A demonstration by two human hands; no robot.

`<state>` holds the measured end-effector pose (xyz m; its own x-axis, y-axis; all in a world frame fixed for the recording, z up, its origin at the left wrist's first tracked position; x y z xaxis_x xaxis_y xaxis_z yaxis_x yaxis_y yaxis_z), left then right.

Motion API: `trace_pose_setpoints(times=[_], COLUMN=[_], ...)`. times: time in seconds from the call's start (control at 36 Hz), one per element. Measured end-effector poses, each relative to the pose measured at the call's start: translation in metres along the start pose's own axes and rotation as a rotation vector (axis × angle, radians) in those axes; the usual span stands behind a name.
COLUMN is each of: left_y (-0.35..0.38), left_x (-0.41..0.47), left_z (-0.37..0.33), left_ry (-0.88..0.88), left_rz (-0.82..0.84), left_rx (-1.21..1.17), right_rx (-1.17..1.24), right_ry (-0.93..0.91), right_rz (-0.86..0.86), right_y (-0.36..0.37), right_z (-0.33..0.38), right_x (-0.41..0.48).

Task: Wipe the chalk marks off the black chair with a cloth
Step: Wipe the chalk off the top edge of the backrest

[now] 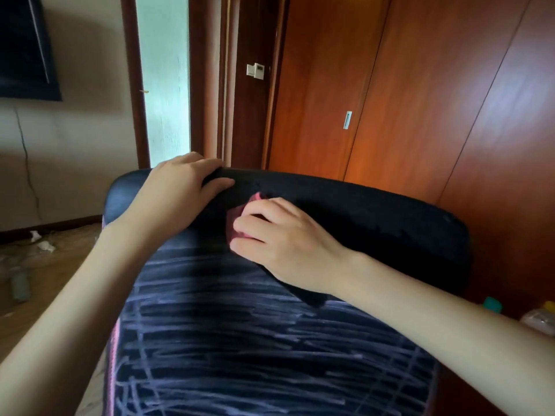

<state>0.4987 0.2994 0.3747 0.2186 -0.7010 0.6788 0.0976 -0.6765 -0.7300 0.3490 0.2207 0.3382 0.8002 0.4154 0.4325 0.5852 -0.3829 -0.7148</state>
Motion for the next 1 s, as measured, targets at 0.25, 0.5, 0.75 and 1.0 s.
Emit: trace_pose_setpoints(times=[0.25,0.5,0.75,1.0], left_y=[-0.001,-0.004,-0.011,-0.01], left_x=[-0.003,-0.009,-0.02,-0.021], left_z=[0.009,0.006,0.019,0.028], left_ry=[0.004,-0.009,-0.07,-0.108], left_rz=[0.016,0.003,0.041,0.074], left_rx=[0.021,-0.025,0.02,-0.03], right_rx=[0.075,0.054,0.148,0.084], right_ry=[0.034,-0.026,-0.068,-0.046], right_rz=[0.06,0.205,-0.042,0.096], right_y=[0.017,-0.001,-0.001,0.022], right_z=[-0.005,0.0,-0.006,-0.005], right_x=[-0.054,-0.095,0.028,-0.001])
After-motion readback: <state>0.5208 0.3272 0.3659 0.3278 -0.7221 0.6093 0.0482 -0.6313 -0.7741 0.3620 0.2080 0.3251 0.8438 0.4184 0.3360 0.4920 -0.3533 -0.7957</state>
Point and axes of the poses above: each hand's wrist, its own x-axis towards the middle knuckle, its own y-axis out of the palm, z = x × y, the point moved 3 cm from there along x, towards the middle knuckle, and after that the axes turned 11 degrees about z, right-handed, at the moved point
